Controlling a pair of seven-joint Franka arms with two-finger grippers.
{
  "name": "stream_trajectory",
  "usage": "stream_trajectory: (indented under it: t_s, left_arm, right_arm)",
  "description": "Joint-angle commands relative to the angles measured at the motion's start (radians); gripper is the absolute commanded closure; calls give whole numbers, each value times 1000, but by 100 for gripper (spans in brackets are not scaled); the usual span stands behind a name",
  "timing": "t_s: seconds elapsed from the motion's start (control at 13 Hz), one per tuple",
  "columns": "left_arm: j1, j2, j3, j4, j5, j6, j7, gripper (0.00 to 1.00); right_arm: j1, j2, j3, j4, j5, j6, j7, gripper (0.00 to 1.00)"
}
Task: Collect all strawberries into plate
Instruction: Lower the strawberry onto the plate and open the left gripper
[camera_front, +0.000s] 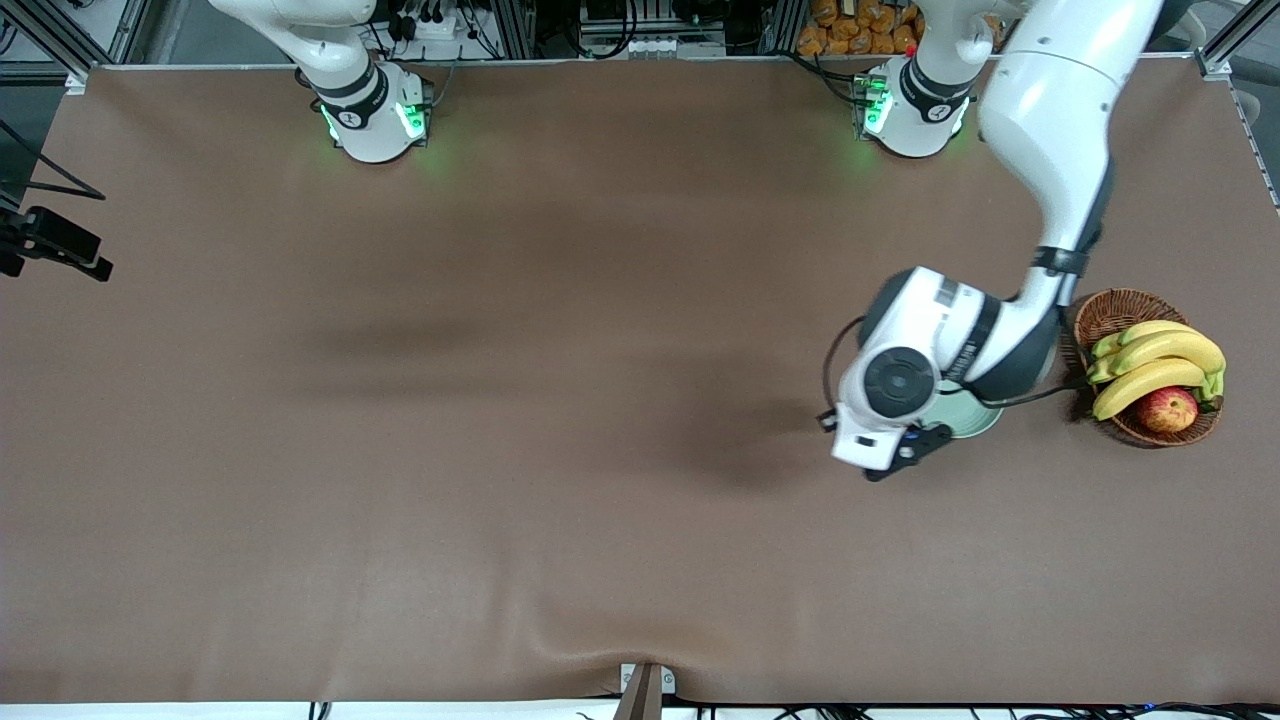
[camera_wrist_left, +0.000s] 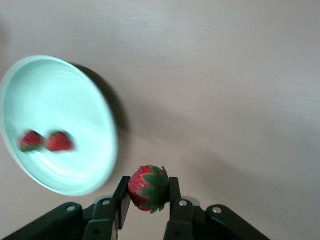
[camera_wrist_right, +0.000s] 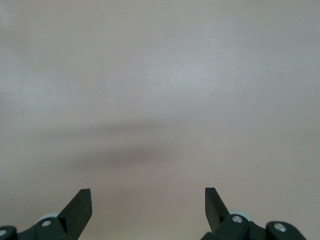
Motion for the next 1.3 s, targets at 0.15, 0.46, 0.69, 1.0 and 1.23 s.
stream_trajectory:
  t_s: [0.15, 0.46, 0.69, 1.0, 1.23]
  left_arm:
    - [95, -72, -18, -166, 89, 4, 111, 100]
    - [176, -89, -35, -201, 78, 3, 309, 0]
    - [189, -167, -38, -186, 37, 0, 380, 0]
    - [187, -308, -38, -93, -90, -72, 384, 0]
    - [187, -400, -52, 9, -178, -183, 386, 0]
  right_arm:
    - [55, -16, -1, -9, -23, 15, 25, 0]
    - [74, -16, -1, 26, -25, 15, 24, 0]
    - [95, -17, -9, 39, -25, 8, 34, 0]
    - [92, -16, -9, 40, -20, 2, 73, 0]
    - [95, -13, -7, 40, -17, 0, 74, 0]
